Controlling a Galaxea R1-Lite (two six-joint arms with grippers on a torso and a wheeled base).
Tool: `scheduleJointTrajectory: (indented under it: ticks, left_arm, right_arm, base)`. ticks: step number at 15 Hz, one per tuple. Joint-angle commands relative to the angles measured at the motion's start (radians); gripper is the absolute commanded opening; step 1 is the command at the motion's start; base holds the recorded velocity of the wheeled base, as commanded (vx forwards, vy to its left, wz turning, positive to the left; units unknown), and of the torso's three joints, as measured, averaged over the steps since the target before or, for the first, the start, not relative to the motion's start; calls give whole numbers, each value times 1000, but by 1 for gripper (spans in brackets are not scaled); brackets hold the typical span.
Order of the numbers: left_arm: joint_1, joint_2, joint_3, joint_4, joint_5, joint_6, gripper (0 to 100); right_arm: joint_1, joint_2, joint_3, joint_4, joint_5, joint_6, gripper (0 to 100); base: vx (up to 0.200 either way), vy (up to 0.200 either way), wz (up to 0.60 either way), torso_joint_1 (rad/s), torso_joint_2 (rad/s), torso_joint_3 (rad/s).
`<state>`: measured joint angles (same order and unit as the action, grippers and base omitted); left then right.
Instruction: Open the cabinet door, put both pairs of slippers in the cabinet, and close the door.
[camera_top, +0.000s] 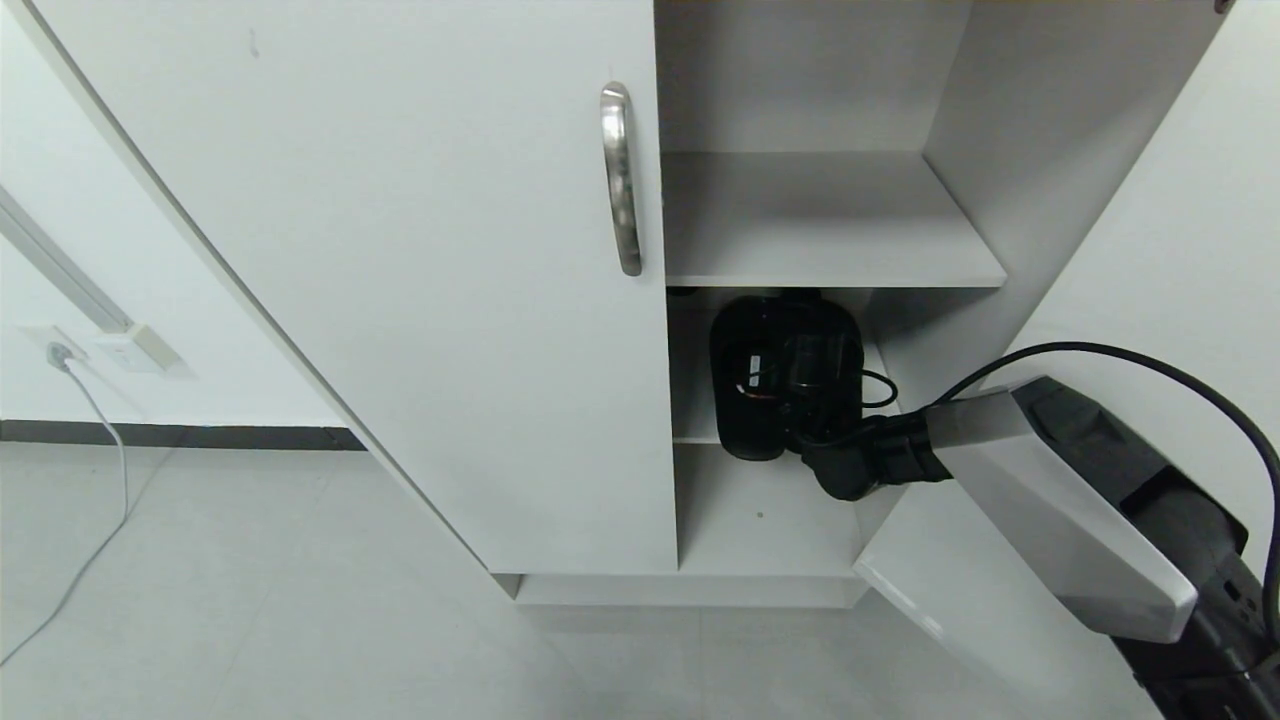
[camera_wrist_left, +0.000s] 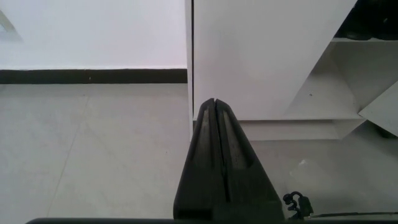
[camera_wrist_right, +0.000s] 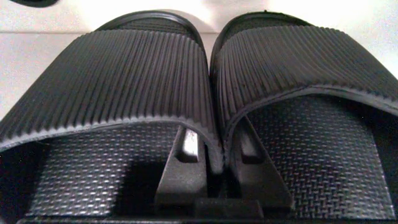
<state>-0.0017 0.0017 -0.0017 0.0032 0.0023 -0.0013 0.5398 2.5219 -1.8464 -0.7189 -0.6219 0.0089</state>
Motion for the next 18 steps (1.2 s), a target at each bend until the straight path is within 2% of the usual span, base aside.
scheduleJointTrajectory:
  ticks: [1, 7, 8, 13, 18]
  left_arm:
    - [0, 1, 0, 0, 1, 0, 0]
    - [0, 1, 0, 0, 1, 0, 0]
    - [0, 1, 0, 0, 1, 0, 0]
    - [0, 0, 0, 0, 5, 0, 0]
    - [0, 1, 0, 0, 7, -11, 0]
  right_arm:
    - [-1, 12, -11, 6, -1, 8, 0]
    - [-3, 18, -19, 13, -1, 16, 0]
    - [-3, 18, -20, 16, -1, 16, 100]
    - [-1, 14, -10, 19, -2, 31, 100]
    - [11, -64, 139, -37, -4, 45, 100]
  base:
    - [0, 0, 0, 0, 0, 0]
    - [0, 0, 0, 0, 0, 0]
    - [0, 0, 0, 0, 0, 0]
    - [0, 0, 0, 0, 0, 0]
    - [0, 0, 0, 0, 0, 0]
